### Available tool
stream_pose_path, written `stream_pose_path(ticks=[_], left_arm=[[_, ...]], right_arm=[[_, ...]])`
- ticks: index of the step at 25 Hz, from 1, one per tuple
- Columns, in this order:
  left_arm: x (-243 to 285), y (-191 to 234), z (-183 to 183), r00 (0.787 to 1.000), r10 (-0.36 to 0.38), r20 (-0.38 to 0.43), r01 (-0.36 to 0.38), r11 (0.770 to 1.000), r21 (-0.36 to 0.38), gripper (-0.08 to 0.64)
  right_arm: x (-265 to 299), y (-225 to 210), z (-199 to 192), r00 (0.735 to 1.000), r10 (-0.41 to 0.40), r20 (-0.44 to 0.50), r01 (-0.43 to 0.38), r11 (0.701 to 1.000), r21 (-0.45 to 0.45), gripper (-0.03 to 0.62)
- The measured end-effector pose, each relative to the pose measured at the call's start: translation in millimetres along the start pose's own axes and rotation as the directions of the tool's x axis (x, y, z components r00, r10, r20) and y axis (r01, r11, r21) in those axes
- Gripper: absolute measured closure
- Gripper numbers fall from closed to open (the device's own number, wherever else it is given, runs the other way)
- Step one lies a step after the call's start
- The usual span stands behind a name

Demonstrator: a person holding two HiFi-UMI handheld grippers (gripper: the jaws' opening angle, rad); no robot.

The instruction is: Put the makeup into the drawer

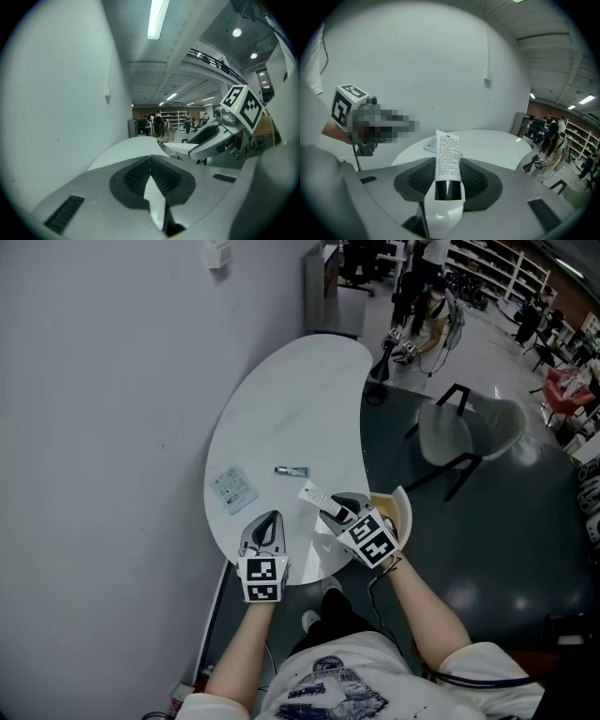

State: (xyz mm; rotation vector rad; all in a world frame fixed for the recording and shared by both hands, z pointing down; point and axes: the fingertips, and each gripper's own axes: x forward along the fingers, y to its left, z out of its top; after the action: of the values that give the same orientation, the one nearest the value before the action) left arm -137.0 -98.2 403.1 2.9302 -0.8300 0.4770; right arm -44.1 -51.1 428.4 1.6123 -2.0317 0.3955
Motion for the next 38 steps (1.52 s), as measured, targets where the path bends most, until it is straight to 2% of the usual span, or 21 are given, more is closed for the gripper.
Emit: stream_pose_path(ticks=[10, 17, 27, 38], left_arm=[[-1.4, -45.2, -3.8, 0.998, -0.056, -0.005, 0.056, 0.998, 0.01, 0.52], [26.2, -87.6, -2.6, 0.993, -0.115, -0.023, 0.116, 0.993, 0.032, 0.52], [91.7, -153.5, -13.2, 0.984, -0.153, -0.086, 0.157, 0.987, 0.045, 0.52], [160.6, -203.7, -43.8, 0.974, -0.163, -0.157, 0.168, 0.985, 0.023, 0.52]], right_arm=[[-43.0, -3.8, -26.8, 0.998, -0.055, 0.009, 0.054, 0.998, 0.043, 0.413], [-66.8, -40.0, -56.3, 0.995, -0.103, 0.008, 0.102, 0.991, 0.087, 0.413], [-86.3, -103.6, -117.5, 0.994, -0.101, -0.031, 0.104, 0.982, 0.159, 0.413], [-84.9, -156.3, -198.8, 0.992, -0.061, -0.112, 0.086, 0.968, 0.237, 0.414]])
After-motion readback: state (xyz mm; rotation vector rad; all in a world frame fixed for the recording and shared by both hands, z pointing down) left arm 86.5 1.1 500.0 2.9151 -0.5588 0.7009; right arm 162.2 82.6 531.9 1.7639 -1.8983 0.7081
